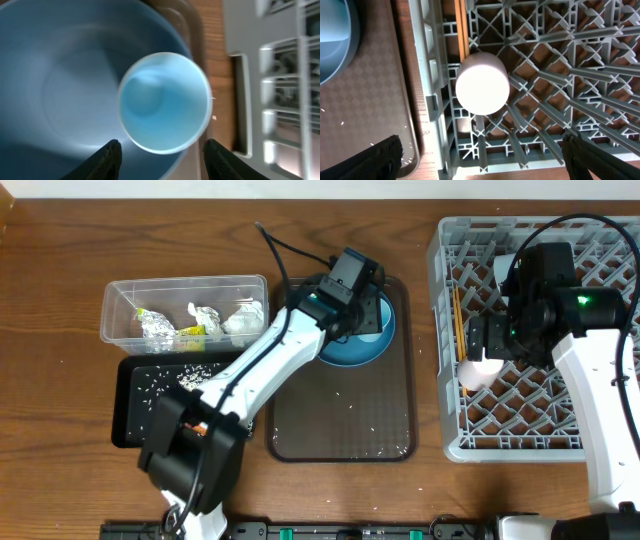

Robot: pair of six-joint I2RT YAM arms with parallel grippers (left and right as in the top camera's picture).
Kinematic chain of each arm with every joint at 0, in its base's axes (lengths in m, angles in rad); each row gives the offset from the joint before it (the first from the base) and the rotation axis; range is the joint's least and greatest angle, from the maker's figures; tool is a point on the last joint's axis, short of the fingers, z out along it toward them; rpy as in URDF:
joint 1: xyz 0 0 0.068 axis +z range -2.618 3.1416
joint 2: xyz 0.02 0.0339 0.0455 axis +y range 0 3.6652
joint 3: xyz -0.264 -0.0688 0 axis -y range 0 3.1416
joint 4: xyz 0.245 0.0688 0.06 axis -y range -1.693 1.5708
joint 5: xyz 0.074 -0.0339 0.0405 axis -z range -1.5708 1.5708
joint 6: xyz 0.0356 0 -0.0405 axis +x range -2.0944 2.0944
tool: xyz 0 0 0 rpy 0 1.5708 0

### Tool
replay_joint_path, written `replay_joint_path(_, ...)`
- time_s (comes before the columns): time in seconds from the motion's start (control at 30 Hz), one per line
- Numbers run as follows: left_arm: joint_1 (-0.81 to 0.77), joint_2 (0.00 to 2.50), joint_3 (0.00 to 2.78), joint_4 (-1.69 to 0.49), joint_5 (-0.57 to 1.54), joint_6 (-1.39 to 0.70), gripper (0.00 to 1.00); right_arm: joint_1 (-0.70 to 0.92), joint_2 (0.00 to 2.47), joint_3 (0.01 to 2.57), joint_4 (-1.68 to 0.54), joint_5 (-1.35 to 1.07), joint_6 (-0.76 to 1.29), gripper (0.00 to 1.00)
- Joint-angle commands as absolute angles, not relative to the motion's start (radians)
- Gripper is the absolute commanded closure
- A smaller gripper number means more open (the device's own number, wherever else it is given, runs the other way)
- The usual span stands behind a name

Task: Sort waste into correct bins and load items into the dishwasher rack
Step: 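Move the left gripper to the light-blue cup and grasp it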

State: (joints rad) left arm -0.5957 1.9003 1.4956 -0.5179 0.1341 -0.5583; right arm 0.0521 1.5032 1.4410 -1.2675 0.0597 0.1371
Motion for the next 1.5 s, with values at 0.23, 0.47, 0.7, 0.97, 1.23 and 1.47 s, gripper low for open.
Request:
replay_joint_path(0.23,-0.591,1.969,1.485,-0.482,0.036,-0.583,0.44,0.033,1.498,1.455,-1.268,0.059,0.134,0.01)
replay_joint_path(0.47,-0.591,2.021,1.485,-0.443,0.032,-0.583,0.44,0.033,1.498,1.455,-1.268,0.059,0.134,0.01)
replay_joint_path(0.7,-0.588,2.030,1.485,-0.405,0.033,-0.605,0.54,0.033,1.498,1.455,-1.268,0.059,0.134,0.01)
replay_joint_path(0.97,-0.588,2.025,1.485,-0.402,0.033,-0.604,0.63,0.033,1.498,1.455,-1.268,0.059,0.134,0.01)
replay_joint_path(1.23,-0.588,1.997,1.485,-0.406,0.033,-0.604,0.63,0.033,1.498,1.455,-1.268,0.060,0.134,0.01)
replay_joint_path(1.47,-0.588,1.975,1.485,-0.416,0.033,-0.604,0.63,0.033,1.498,1.455,-1.269,0.060,0.134,0.01)
